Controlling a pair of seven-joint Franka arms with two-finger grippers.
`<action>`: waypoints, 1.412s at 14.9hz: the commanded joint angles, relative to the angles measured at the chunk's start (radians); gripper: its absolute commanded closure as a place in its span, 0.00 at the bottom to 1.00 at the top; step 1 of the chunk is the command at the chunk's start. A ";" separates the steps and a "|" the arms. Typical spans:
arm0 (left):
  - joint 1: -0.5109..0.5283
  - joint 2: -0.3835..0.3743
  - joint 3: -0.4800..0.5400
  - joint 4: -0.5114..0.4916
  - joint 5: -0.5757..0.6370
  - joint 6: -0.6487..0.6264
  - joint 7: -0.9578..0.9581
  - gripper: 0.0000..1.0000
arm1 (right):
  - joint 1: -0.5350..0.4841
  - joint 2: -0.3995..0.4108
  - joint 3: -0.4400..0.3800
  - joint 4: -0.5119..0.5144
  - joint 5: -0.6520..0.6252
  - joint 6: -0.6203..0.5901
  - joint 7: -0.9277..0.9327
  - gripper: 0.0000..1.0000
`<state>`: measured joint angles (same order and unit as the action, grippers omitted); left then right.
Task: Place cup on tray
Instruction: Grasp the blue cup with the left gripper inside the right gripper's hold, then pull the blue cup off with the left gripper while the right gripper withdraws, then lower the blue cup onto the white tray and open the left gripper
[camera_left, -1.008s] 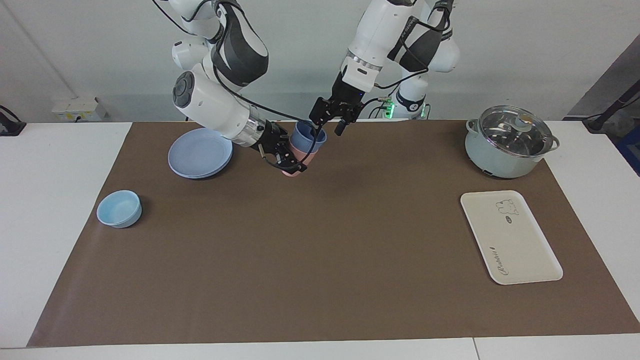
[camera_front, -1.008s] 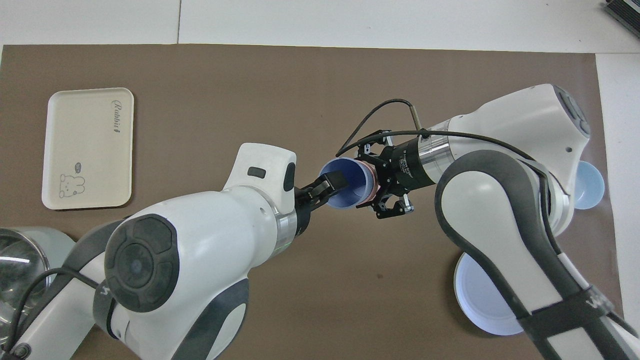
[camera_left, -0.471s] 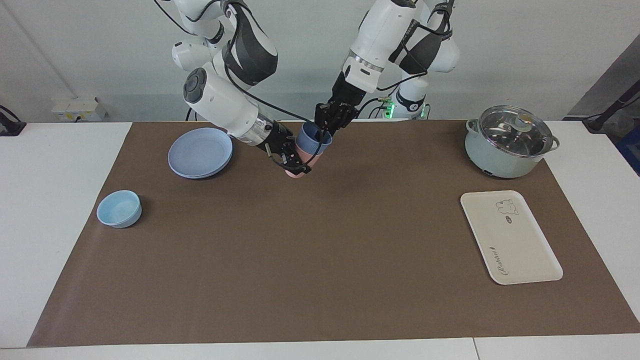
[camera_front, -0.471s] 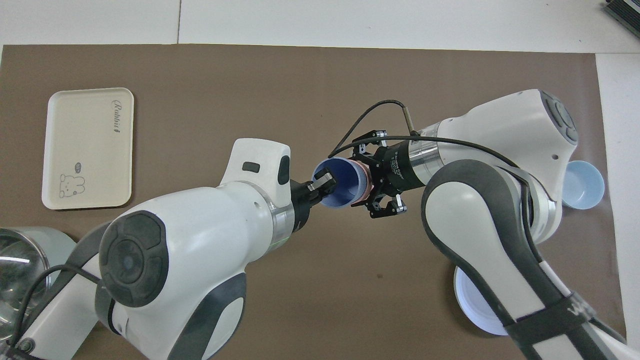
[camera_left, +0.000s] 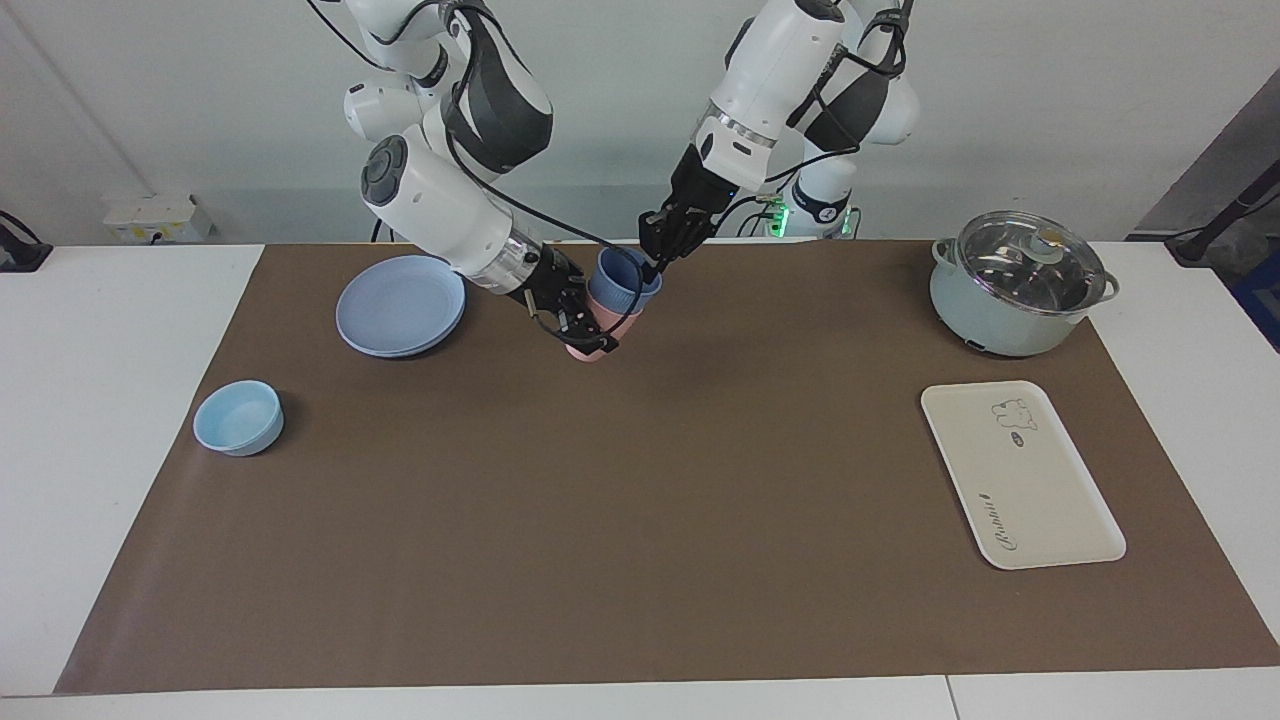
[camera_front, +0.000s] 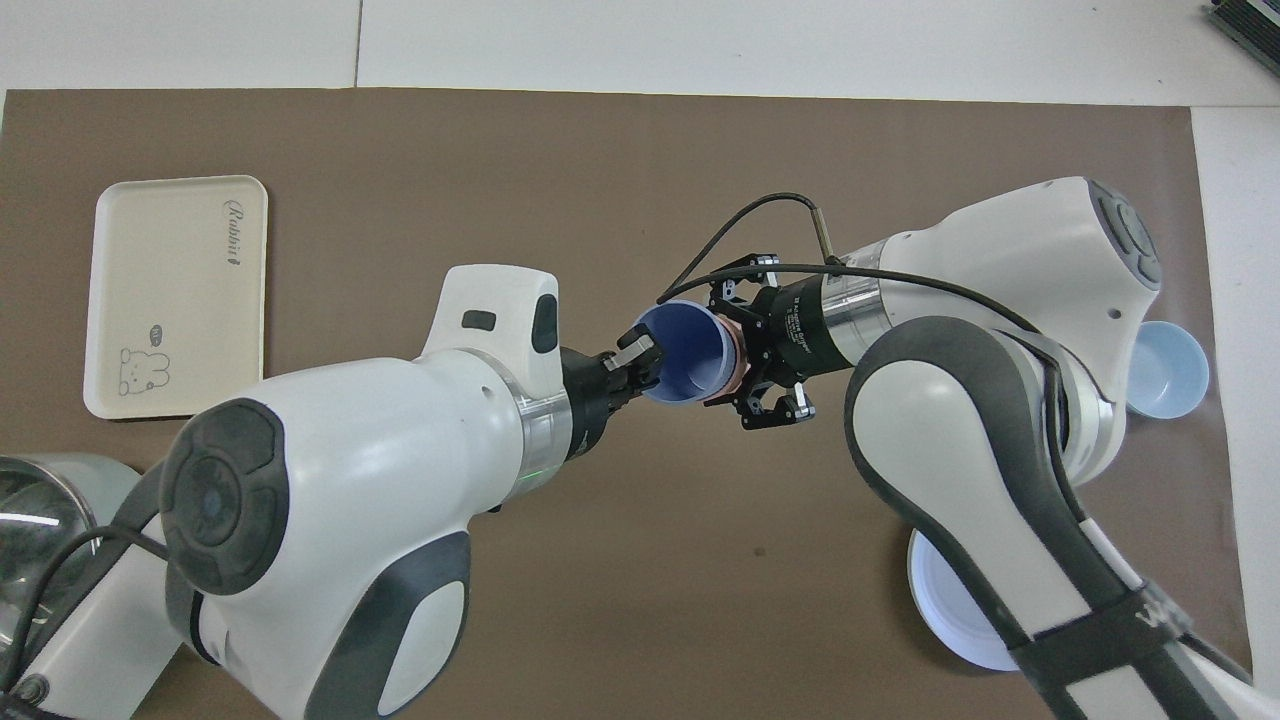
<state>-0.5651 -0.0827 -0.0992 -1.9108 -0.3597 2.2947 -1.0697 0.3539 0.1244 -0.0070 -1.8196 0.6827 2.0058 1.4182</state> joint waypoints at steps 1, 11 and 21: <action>0.045 -0.017 0.015 0.076 -0.036 -0.101 -0.001 1.00 | -0.004 -0.020 0.009 -0.021 -0.020 0.001 0.025 1.00; 0.275 -0.061 0.013 0.155 0.016 -0.429 0.239 1.00 | -0.194 0.001 0.005 -0.049 0.112 -0.011 -0.059 1.00; 0.741 0.102 0.013 0.052 0.113 -0.276 0.975 1.00 | -0.522 0.235 0.007 -0.034 0.282 -0.221 -0.529 1.00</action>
<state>0.1124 -0.0481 -0.0696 -1.8646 -0.2698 1.9603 -0.2090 -0.1029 0.2607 -0.0124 -1.9178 0.9057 1.8610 0.9973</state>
